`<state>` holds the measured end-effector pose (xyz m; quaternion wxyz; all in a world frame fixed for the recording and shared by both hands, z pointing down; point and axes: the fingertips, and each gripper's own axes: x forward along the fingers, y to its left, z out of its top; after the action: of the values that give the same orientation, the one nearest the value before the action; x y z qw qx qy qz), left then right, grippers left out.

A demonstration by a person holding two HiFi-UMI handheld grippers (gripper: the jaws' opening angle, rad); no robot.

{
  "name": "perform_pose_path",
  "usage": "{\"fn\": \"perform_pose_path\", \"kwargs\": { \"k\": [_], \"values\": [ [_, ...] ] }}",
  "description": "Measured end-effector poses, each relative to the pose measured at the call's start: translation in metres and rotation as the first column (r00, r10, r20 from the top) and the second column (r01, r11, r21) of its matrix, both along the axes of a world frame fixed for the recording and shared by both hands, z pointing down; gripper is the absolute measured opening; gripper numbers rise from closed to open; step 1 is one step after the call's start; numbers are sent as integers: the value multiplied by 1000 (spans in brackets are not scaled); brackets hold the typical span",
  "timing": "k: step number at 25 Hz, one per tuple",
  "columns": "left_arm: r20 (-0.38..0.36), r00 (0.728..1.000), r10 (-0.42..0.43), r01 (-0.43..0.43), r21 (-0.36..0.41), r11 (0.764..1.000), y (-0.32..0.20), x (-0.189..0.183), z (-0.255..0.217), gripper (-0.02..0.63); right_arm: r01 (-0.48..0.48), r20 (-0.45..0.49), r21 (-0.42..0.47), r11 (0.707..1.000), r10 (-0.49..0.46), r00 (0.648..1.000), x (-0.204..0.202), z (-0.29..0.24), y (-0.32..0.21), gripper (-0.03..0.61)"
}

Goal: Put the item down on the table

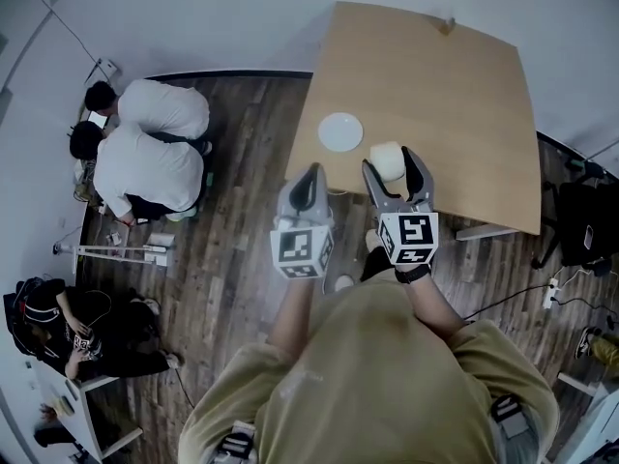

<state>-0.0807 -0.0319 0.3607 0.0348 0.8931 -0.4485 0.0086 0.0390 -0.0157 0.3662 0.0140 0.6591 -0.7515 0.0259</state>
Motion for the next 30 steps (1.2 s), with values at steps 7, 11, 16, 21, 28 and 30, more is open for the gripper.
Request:
{"fn": "perform_pose_path", "kwargs": {
  "k": [7, 11, 16, 21, 28, 30],
  "values": [
    [0, 998, -59, 59, -36, 998, -71, 12, 15, 2, 102, -18, -3, 995, -102, 995, -1, 3, -83, 328],
    [7, 998, -67, 67, -27, 997, -105, 35, 10, 3, 117, -8, 5, 993, -117, 993, 21, -6, -127, 328],
    [18, 996, -91, 92, -63, 994, -137, 48, 24, 2, 147, -7, -30, 989, -147, 989, 33, 6, -161, 328],
    [36, 993, -111, 114, -103, 988, -161, 55, 45, 3, 183, 3, -93, 979, -184, 983, 35, 35, -188, 328],
    [58, 984, -168, 176, -167, 970, -197, 49, 75, 2, 245, 11, -186, 952, -247, 969, 27, 75, -223, 328],
    [70, 982, -177, 187, -192, 963, -206, 48, 87, 2, 259, 12, -212, 942, -263, 965, 24, 87, -233, 328]
  ]
}}
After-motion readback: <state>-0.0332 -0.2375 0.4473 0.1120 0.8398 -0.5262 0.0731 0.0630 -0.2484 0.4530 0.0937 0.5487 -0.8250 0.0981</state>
